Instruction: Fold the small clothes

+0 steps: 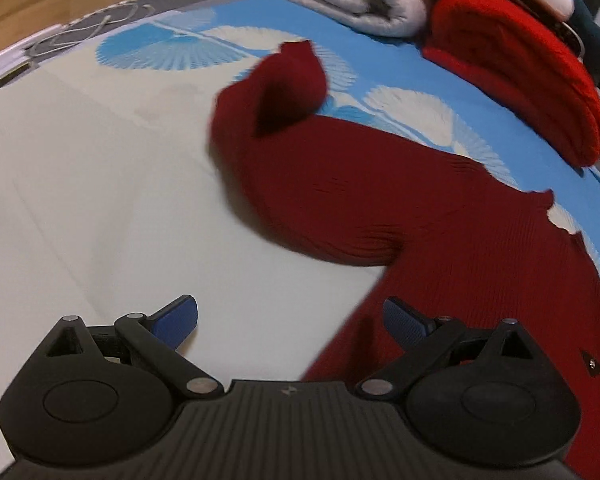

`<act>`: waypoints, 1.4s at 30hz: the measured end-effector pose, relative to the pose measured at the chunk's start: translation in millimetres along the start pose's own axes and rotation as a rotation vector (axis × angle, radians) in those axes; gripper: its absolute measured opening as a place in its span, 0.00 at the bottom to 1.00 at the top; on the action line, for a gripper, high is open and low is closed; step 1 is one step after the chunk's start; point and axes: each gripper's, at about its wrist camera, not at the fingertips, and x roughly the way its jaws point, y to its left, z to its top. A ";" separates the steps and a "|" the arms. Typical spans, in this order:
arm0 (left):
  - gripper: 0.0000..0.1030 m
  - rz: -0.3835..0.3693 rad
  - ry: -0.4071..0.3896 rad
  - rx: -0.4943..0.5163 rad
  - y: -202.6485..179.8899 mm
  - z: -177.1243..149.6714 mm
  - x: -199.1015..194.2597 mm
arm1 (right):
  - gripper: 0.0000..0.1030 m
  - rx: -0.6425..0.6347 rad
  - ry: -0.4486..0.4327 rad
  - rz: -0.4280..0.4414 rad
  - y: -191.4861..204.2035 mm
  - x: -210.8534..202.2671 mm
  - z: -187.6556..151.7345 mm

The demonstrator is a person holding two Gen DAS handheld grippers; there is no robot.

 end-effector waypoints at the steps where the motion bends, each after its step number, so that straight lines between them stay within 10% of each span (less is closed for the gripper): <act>1: 0.97 -0.006 -0.010 0.006 -3.4 0.3 -0.1 | 0.12 -0.011 -0.052 0.008 -2.6 -4.8 3.2; 4: 0.97 -0.024 -0.029 0.035 -13.7 -0.6 -1.1 | 0.12 -0.112 -0.279 0.004 2.3 -33.4 24.3; 7: 0.97 -0.042 -0.023 0.063 -20.2 -2.2 -1.1 | 0.18 -0.059 -0.251 0.009 -7.5 -29.0 37.1; 10: 0.97 -0.050 -0.013 0.074 -21.3 -2.2 -3.2 | 0.68 -0.018 -0.183 -0.167 -24.7 -8.7 27.7; 13: 0.97 -0.071 -0.011 0.078 -21.6 1.2 -8.4 | 0.81 -0.005 -0.193 -0.208 -28.5 -15.1 28.9; 21: 0.98 -0.143 -0.007 0.169 -34.2 -1.5 -33.1 | 0.81 -0.057 -0.106 -0.054 31.4 -102.8 38.4; 26: 0.98 -0.200 -0.031 0.194 -36.4 -7.8 -56.1 | 0.62 -0.437 0.075 0.197 98.9 -158.6 -48.0; 30: 0.98 -0.222 -0.042 0.220 -33.1 -13.0 -70.4 | 0.33 -0.742 0.237 0.141 119.7 -149.6 -131.5; 37: 1.00 -0.237 -0.012 0.276 -20.2 -20.4 -80.4 | 0.27 -1.033 0.315 -0.014 96.1 -167.7 -209.3; 42: 1.00 -0.260 -0.004 0.261 -14.7 -22.5 -91.6 | 0.28 -0.936 0.384 -0.034 52.1 -224.0 -213.2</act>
